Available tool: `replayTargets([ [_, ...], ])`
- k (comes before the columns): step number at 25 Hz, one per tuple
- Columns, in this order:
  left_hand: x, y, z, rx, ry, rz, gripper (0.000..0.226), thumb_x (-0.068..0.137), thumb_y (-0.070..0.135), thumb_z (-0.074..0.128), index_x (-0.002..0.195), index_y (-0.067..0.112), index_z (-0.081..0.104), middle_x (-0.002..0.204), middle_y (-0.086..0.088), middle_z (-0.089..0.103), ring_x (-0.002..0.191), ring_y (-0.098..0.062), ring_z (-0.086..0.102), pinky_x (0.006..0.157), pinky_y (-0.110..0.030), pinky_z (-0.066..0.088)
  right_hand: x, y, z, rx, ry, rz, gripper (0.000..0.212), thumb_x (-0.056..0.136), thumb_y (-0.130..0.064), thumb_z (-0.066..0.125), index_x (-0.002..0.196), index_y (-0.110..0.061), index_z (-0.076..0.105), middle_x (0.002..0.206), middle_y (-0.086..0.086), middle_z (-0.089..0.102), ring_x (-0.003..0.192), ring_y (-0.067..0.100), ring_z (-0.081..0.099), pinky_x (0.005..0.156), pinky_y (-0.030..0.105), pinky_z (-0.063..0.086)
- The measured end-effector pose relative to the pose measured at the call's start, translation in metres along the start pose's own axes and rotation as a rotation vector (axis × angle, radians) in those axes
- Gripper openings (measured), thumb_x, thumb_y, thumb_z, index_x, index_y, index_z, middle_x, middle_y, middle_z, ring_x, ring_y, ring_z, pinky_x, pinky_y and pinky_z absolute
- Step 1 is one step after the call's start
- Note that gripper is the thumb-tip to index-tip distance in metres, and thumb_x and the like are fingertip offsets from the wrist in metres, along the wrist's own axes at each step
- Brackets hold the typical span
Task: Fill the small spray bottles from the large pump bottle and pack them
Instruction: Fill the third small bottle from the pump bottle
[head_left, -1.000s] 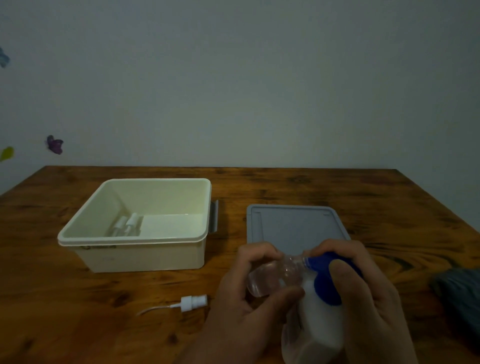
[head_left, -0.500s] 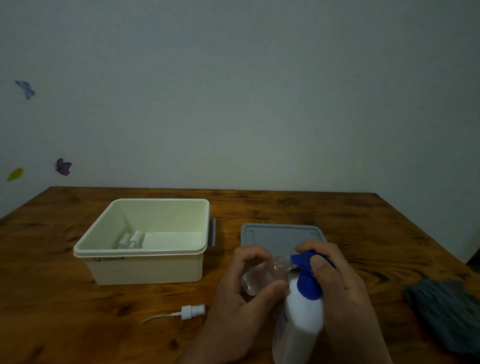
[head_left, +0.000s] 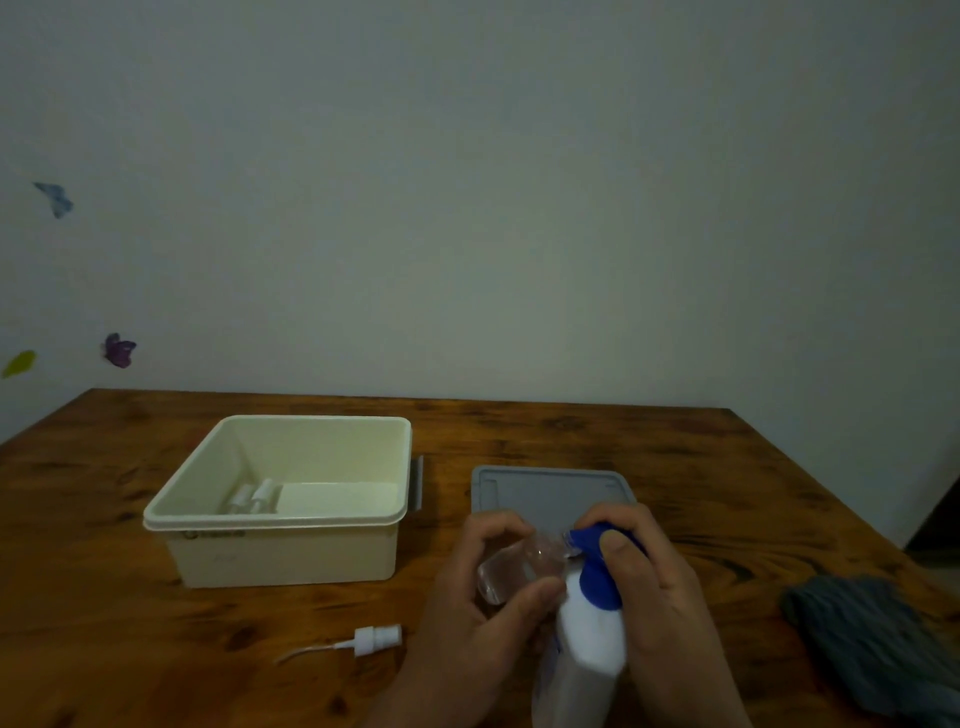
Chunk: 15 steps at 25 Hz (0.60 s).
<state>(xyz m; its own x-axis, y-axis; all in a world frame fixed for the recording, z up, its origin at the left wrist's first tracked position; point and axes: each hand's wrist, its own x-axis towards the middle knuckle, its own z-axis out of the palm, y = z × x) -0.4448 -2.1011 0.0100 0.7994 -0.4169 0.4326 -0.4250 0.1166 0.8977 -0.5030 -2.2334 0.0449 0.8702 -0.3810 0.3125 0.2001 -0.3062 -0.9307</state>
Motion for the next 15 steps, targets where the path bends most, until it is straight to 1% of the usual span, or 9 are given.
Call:
replayTargets([
  [3,0.0002,0.0013,0.0001,0.003,0.001,0.003,0.04,0.073,0.024,0.07,0.098,0.048,0.051,0.102,0.025,0.056,0.093,-0.004,0.06,0.075,-0.025,0.055,-0.0002,0.0,-0.0013,-0.019,-0.016,-0.004,0.019,0.075,-0.046,0.044,0.085,-0.038,0.059,0.086,-0.007,0.062,0.069,0.01,0.06,0.058,0.019,0.046],
  [5,0.0011,0.0017,0.0003,-0.006,-0.002,0.01,0.039,0.072,0.026,0.071,0.098,0.047,0.052,0.102,0.024,0.056,0.093,-0.004,0.06,0.076,-0.025,0.055,0.0006,-0.0008,-0.0034,-0.026,-0.022,-0.017,0.02,0.076,-0.046,0.044,0.087,-0.039,0.059,0.088,-0.009,0.062,0.072,0.01,0.061,0.059,0.017,0.046],
  [7,0.0009,0.0021,0.0001,-0.014,0.008,0.025,0.036,0.07,0.035,0.072,0.098,0.046,0.053,0.102,0.022,0.057,0.092,-0.006,0.06,0.077,-0.027,0.055,-0.0002,-0.0041,-0.0039,-0.013,-0.026,-0.032,0.02,0.077,-0.045,0.044,0.087,-0.04,0.06,0.091,-0.012,0.062,0.074,0.008,0.061,0.06,0.013,0.046],
  [8,0.001,0.0028,0.0001,-0.022,0.013,0.026,0.036,0.068,0.037,0.072,0.097,0.046,0.053,0.101,0.021,0.058,0.092,-0.006,0.061,0.077,-0.028,0.055,-0.0007,-0.0056,-0.0043,-0.005,-0.026,-0.038,0.021,0.075,-0.049,0.046,0.087,-0.041,0.061,0.091,-0.014,0.062,0.075,0.007,0.062,0.06,0.012,0.046],
  [10,0.0013,0.0033,-0.0007,-0.04,0.024,0.017,0.036,0.068,0.034,0.073,0.096,0.046,0.054,0.101,0.021,0.058,0.092,-0.006,0.061,0.077,-0.03,0.056,-0.0013,-0.0077,-0.0049,-0.001,-0.021,-0.045,0.032,0.068,-0.059,0.044,0.089,-0.041,0.061,0.091,-0.015,0.064,0.075,0.006,0.063,0.06,0.012,0.046],
  [13,0.0007,0.0019,-0.0037,-0.068,0.038,0.014,0.035,0.068,0.035,0.072,0.096,0.047,0.054,0.1,0.023,0.058,0.092,-0.007,0.062,0.077,-0.035,0.057,-0.0027,-0.008,-0.0035,-0.032,-0.003,-0.05,0.038,0.065,-0.064,0.041,0.092,-0.046,0.059,0.094,-0.016,0.066,0.078,0.007,0.066,0.062,0.018,0.047],
  [15,0.0002,0.0001,-0.0048,-0.081,0.045,0.003,0.037,0.069,0.031,0.073,0.095,0.05,0.053,0.099,0.026,0.057,0.093,-0.006,0.062,0.076,-0.033,0.058,-0.0026,-0.0089,-0.0025,-0.032,-0.002,-0.038,0.04,0.065,-0.066,0.041,0.094,-0.047,0.059,0.096,-0.017,0.067,0.081,0.005,0.066,0.066,0.019,0.046],
])
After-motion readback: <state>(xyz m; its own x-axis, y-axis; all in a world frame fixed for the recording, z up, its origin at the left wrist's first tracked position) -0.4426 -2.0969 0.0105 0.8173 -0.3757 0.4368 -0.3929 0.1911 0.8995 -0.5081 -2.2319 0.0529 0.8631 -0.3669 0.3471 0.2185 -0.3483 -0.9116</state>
